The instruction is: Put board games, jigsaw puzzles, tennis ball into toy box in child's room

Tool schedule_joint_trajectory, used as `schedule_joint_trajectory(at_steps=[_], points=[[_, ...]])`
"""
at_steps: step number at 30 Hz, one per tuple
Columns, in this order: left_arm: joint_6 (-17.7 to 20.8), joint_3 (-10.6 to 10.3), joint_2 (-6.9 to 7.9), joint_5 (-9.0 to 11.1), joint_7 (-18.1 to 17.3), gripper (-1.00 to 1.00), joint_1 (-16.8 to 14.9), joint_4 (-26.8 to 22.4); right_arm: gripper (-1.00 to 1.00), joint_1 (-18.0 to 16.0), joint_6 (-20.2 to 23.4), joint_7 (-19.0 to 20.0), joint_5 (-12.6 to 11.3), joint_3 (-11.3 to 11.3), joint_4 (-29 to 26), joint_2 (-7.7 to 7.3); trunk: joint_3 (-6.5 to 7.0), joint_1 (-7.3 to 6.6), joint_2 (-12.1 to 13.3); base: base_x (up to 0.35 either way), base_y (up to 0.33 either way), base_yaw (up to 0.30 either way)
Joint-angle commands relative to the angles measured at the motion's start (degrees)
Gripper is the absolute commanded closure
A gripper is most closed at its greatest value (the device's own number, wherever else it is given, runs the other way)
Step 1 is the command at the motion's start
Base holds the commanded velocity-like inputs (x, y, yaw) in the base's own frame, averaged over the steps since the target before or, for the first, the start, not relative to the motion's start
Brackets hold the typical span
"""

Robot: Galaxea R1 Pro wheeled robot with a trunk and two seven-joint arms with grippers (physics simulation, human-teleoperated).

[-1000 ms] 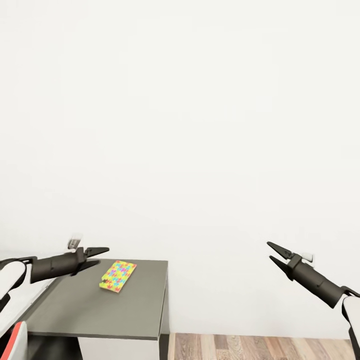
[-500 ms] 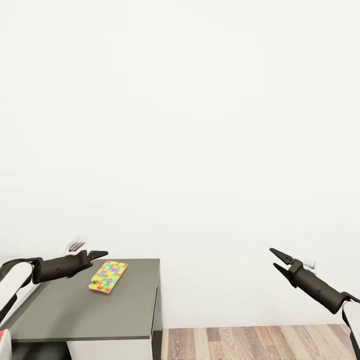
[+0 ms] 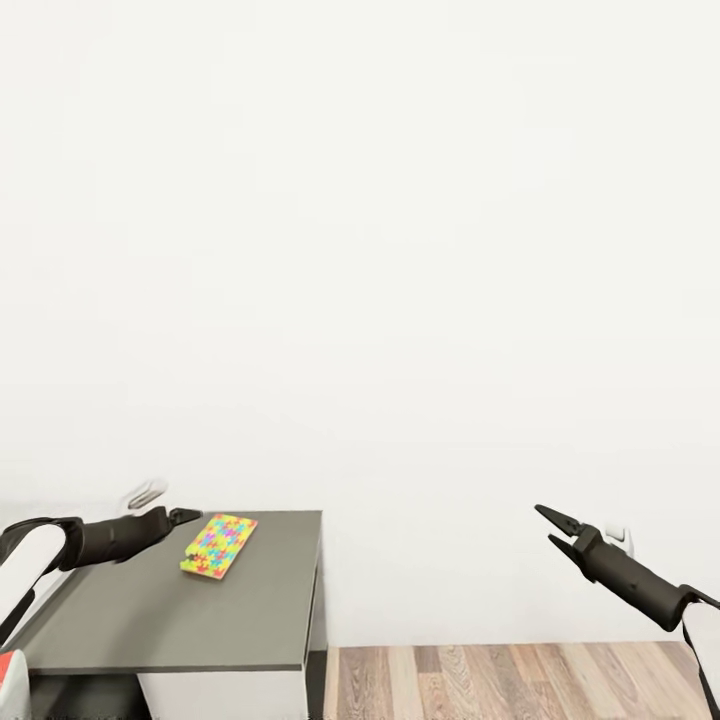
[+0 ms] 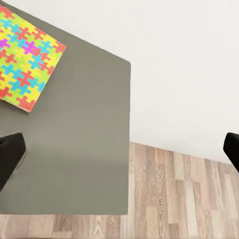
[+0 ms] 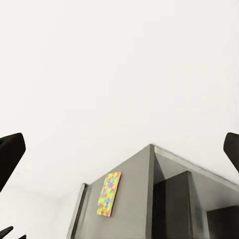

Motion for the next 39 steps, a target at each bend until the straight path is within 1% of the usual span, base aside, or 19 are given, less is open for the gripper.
schedule_joint_trajectory(at_steps=[1,6,10,16,23,32,36,39], points=[[-0.1,-0.1,0.03,0.6,1.5,-1.0,-0.1,0.0,-1.0,-0.1,0.4,0.2,0.1,-0.1,0.0,0.02,-0.21,0.02,-0.1,0.0,0.0,0.08],[-0.8,-0.1,-0.29,0.9,5.9,-1.0,-0.1,0.0,-1.0,-0.1,0.4,0.1,0.3,-0.1,-0.1,-0.01,-0.68,0.02,-0.1,0.0,0.0,0.087],[-1.0,-0.1,-0.65,1.0,7.0,-1.0,-0.1,-0.2,-1.0,-0.1,0.4,0.1,0.4,-0.1,0.0,-0.03,-1.05,0.02,-0.1,0.0,0.0,0.093],[-1.1,-0.1,-1.1,1.0,7.6,-1.0,-0.1,-0.3,-1.0,-0.1,0.3,0.1,0.4,-0.1,0.0,-0.09,-1.61,0.02,-0.1,0.0,0.0,0.088],[-1.2,-0.1,-1.29,0.8,7.8,-1.0,-0.1,-0.3,-1.0,-0.1,0.3,0.1,0.4,-0.1,0.0,-0.07,-2.27,0.02,-0.1,0.036,0.0,0.074],[-1.3,-0.2,-1.38,0.8,7.8,-1.0,-0.1,-0.3,-1.0,-0.1,0.3,0.2,0.4,-0.1,0.0,-0.03,-3.08,0.02,-0.1,0.204,-0.034,0.041],[-1.3,-0.2,-1.45,0.8,7.8,-1.0,-0.1,-0.4,-1.0,0.0,-0.8,0.2,0.4,-0.2,0.0,-0.01,-3.29,0.02,-0.1,0.084,-0.039,0.007],[-1.3,-0.2,-1.53,0.8,7.8,-1.0,-0.1,-0.4,-1.0,0.0,-2.7,0.4,0.3,-0.3,0.1,-0.03,-3.35,0.02,-0.1,0.066,-0.025,0.003]])
